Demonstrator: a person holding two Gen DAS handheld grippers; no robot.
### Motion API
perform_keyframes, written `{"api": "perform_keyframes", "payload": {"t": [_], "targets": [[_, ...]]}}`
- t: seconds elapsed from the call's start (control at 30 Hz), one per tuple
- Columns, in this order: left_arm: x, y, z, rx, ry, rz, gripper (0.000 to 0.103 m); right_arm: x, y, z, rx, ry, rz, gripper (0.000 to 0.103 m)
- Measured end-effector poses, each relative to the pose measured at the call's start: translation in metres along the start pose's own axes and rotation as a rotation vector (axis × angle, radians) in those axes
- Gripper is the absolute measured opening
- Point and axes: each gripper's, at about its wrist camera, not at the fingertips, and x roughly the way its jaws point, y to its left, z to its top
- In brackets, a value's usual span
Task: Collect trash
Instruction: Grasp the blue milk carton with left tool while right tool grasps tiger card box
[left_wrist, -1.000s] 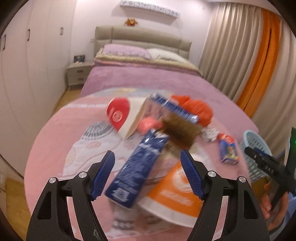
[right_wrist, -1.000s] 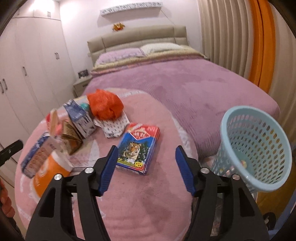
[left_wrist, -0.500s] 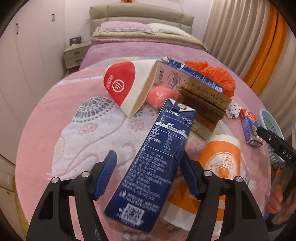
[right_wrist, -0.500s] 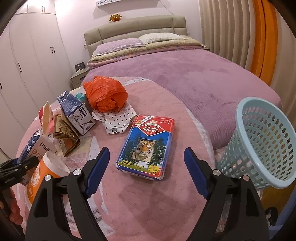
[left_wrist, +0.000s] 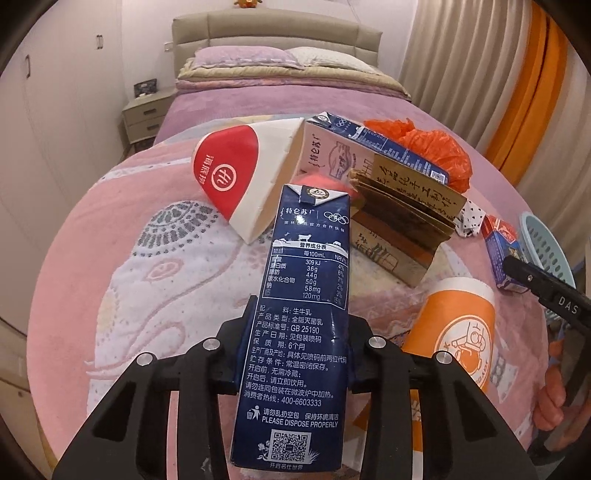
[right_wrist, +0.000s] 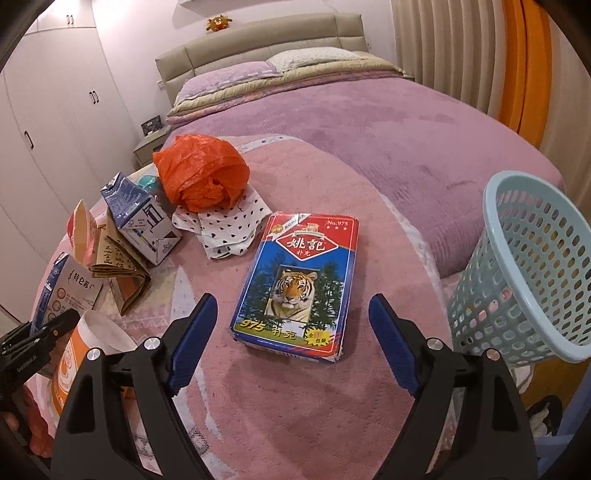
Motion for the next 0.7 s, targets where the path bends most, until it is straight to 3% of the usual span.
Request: {"api": "perform_keyframes", "payload": {"t": [0.23, 0.3, 0.33, 0.37, 0.57, 0.7], "targets": [[-0.012, -0.001, -0.001, 0.004, -0.038, 0.001, 0.035, 0.011, 0.006, 0.006, 0.0, 0.026, -0.064, 0.08], [-0.021, -0.002, -0.002, 0.004, -0.058, -0.002, 0.035, 0.012, 0.007, 0.006, -0.002, 0.023, -0.085, 0.073], [-0.026, -0.002, -0.002, 0.004, -0.072, -0.003, 0.035, 0.012, 0.007, 0.006, -0.006, 0.022, -0.093, 0.063], [-0.03, -0.002, 0.0, 0.004, -0.081, -0.003, 0.035, 0.012, 0.008, 0.006, -0.013, 0.02, -0.095, 0.062], [-0.064, -0.012, 0.009, 0.017, -0.151, -0.02, 0.035, -0.006, 0.004, 0.002, -0.008, -0.022, -0.046, 0.061], [-0.081, -0.038, 0.018, 0.061, -0.197, -0.025, 0.035, -0.029, 0.0, 0.008, -0.02, -0.081, -0.036, 0.061]]}}
